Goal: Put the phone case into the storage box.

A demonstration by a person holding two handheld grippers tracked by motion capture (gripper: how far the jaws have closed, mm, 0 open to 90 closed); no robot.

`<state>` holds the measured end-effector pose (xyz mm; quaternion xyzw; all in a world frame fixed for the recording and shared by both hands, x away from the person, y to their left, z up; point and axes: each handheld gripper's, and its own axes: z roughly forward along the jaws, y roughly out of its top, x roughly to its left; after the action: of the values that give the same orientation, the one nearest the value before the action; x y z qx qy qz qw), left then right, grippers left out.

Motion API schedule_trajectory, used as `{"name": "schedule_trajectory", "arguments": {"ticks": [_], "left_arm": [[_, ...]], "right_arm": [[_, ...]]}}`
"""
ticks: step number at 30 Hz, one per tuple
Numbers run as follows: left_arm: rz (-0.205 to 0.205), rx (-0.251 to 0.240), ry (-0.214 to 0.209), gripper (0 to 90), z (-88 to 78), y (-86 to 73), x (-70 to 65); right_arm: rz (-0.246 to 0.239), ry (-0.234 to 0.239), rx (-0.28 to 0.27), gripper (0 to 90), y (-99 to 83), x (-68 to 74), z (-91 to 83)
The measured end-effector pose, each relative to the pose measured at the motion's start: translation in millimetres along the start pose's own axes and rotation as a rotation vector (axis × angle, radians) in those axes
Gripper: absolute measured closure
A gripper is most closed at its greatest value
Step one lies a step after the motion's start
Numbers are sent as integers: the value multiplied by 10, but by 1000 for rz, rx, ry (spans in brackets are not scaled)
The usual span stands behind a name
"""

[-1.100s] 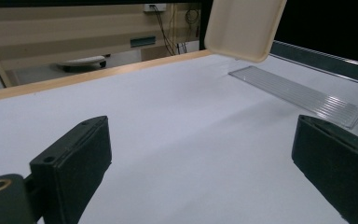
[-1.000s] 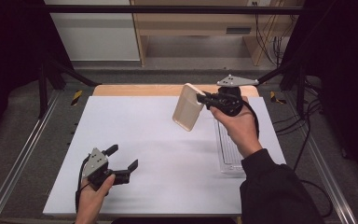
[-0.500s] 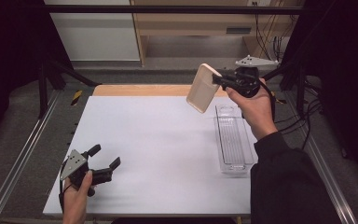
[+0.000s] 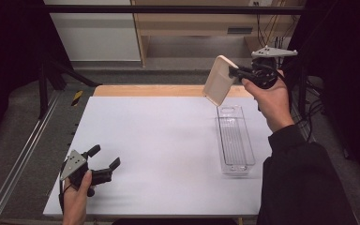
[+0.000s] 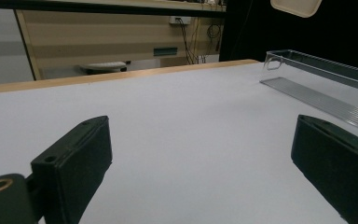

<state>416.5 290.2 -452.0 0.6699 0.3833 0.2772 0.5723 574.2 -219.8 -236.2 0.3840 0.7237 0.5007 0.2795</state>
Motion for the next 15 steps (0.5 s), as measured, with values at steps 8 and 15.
{"name": "schedule_trajectory", "arguments": {"ticks": [8,15], "left_arm": [[2,-5,32,47,-11,-2,22],[3,-6,13,46,-2,-4,16]], "right_arm": [[-5,-51,24,793,-52,-194,-116],[-6,-71,43,792,-147,-318,-211]]}}
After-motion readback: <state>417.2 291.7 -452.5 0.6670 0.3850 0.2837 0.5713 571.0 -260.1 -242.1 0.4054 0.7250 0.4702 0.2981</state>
